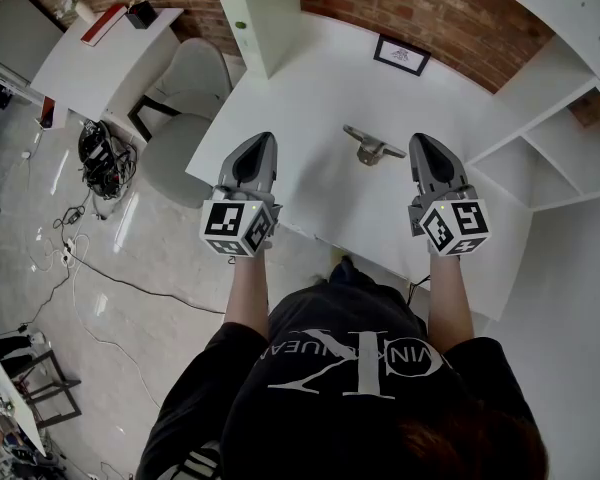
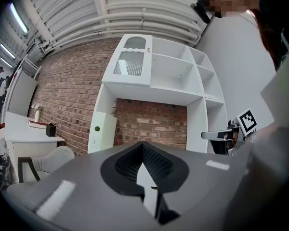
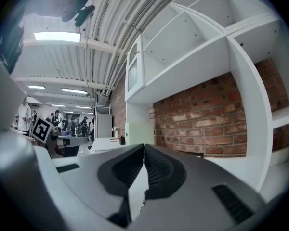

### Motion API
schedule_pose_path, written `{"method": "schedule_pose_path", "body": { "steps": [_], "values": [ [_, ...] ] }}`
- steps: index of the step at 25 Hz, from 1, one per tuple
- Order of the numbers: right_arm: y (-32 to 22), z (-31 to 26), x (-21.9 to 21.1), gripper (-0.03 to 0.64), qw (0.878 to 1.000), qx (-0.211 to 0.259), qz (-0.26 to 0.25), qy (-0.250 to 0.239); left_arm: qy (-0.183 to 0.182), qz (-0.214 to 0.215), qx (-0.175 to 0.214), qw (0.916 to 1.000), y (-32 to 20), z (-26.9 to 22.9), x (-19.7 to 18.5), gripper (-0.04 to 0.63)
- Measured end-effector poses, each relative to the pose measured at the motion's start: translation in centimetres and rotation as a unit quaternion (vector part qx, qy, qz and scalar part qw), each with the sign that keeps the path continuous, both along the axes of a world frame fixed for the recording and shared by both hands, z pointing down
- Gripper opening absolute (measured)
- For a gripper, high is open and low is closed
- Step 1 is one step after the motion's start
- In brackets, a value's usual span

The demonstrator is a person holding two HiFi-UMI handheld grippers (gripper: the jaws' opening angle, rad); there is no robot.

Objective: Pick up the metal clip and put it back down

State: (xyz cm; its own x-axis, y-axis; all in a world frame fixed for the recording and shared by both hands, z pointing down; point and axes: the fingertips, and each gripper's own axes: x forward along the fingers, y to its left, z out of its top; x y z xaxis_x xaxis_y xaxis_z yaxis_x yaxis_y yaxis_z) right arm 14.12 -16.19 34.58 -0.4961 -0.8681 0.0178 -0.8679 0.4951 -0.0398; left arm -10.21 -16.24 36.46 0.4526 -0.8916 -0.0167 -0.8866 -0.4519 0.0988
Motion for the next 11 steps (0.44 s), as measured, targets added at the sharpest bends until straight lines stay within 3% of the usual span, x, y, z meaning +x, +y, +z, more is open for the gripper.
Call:
{"method": "schedule_pose_path", "body": {
  "steps": [11],
  "values": [
    [0.19, 0.31, 0.24, 0.014, 1.0, -0.002, -0.003, -0.007, 0.001, 0.0, -0.002, 1.0, 0.12, 0.25, 0.22, 0.006]
  ]
}}
